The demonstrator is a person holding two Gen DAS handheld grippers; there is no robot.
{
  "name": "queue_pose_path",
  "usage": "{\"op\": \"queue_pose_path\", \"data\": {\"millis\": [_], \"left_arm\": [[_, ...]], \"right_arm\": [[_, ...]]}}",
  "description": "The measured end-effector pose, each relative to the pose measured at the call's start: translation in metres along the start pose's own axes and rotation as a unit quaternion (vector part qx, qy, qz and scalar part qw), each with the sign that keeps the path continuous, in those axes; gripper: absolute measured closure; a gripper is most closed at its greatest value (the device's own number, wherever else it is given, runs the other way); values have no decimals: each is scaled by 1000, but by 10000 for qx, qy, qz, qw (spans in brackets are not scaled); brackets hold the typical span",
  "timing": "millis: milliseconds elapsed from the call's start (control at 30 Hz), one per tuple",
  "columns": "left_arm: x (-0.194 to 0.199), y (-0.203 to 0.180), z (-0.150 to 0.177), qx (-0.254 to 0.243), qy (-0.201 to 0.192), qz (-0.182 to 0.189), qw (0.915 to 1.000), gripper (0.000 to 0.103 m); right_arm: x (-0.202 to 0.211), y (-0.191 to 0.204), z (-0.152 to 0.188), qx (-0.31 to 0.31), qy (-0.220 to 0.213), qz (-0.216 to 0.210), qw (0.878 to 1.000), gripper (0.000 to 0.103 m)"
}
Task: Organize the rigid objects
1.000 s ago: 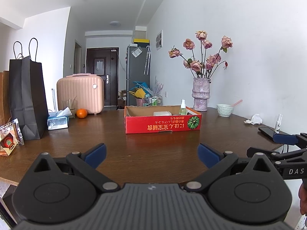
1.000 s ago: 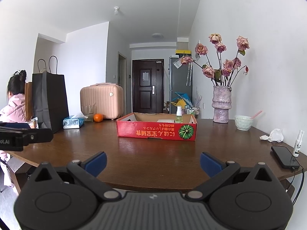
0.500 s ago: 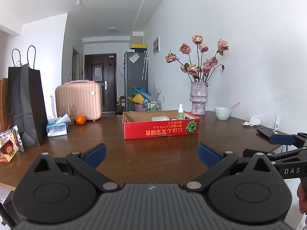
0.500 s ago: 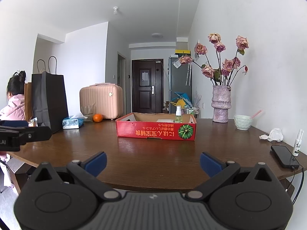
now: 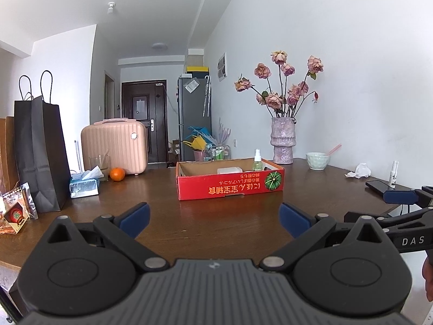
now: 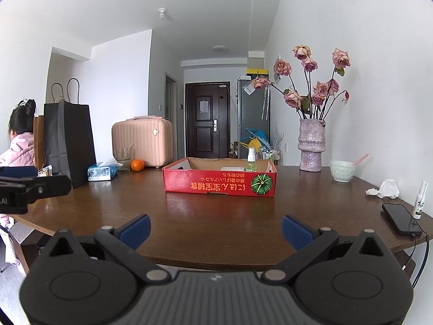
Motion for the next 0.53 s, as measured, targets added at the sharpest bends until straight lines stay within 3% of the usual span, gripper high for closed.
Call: {"op": "queue_pose_path", "data": {"millis": [533], "left_arm": [[-7,-5,-1,36,152,22,9999,0]], "right_arm": [[-4,-1,2,-28,52,-14,10000,0]]}}
Point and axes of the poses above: each gripper's, at about its wrist camera, not at the fingertips, and x roughly against the way its jaws point, y to its left, z to its underside, the point moved 3 cm from there along -x, roughly the way its jaws point, and after that the axes turned 10 degrees about -z, right-handed, at the moved point
